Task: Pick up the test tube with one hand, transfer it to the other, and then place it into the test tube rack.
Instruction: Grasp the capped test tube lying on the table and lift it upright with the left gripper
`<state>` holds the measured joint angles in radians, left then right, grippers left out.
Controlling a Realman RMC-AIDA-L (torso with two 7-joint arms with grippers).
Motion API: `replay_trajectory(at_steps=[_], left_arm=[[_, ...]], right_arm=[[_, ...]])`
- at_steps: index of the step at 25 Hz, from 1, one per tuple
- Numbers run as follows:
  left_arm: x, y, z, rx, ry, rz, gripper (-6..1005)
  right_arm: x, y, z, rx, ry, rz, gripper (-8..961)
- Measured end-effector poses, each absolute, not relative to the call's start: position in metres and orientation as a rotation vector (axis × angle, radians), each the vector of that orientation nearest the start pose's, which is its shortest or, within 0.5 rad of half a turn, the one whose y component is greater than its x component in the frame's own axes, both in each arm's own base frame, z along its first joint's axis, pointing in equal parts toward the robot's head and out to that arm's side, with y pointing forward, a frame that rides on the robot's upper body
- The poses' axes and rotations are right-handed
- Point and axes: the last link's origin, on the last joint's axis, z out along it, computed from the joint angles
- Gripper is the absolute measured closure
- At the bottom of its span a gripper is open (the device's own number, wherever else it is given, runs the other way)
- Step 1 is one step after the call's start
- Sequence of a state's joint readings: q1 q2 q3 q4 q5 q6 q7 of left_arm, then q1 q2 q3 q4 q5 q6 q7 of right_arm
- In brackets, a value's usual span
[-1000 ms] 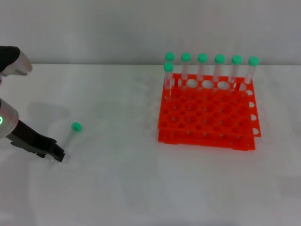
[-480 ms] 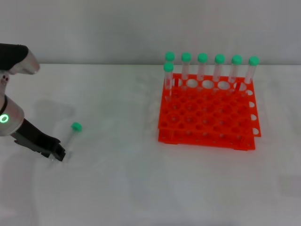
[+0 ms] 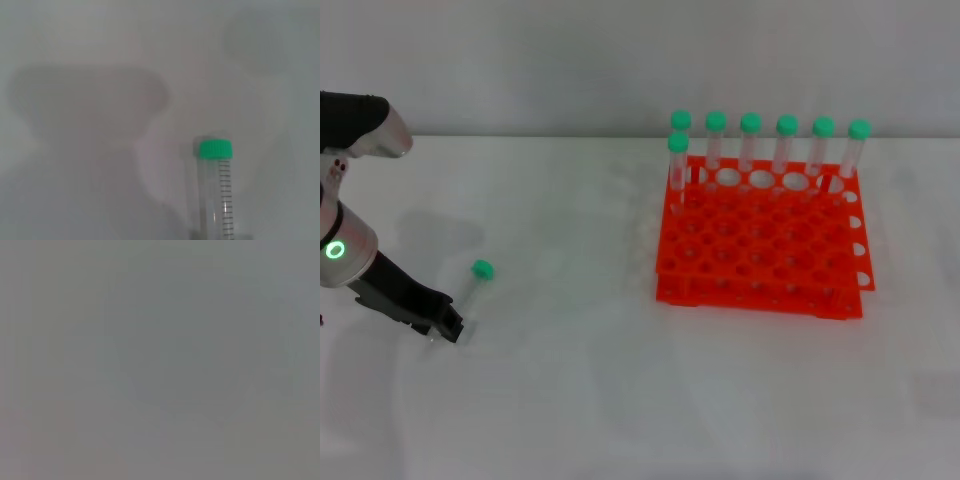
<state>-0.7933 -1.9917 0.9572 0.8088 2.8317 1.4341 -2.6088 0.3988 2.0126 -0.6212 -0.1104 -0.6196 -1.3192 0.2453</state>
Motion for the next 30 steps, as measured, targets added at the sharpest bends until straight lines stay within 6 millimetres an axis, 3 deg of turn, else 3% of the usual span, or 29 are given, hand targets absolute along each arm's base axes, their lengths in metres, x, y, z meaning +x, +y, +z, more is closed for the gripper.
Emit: replay_trajectory(at_steps=[18,27,30], left_arm=[[-0.270,0.397,0.035,-2.193,-1.438,0.590,776],[-0.263,0.411,0.055,-2.173,-1.409,0.432,808],[-0.255,0.415,0.061,-2.202,-1.400,0.301,809]], right_arm=[[0.373,0.319,0.091,-1.319,0.390,0.668,78],[0.368,0.323,0.090,-1.330,0.377,0.686,77],[0.363,0.326,0.087,-1.358,0.374,0.709,77]])
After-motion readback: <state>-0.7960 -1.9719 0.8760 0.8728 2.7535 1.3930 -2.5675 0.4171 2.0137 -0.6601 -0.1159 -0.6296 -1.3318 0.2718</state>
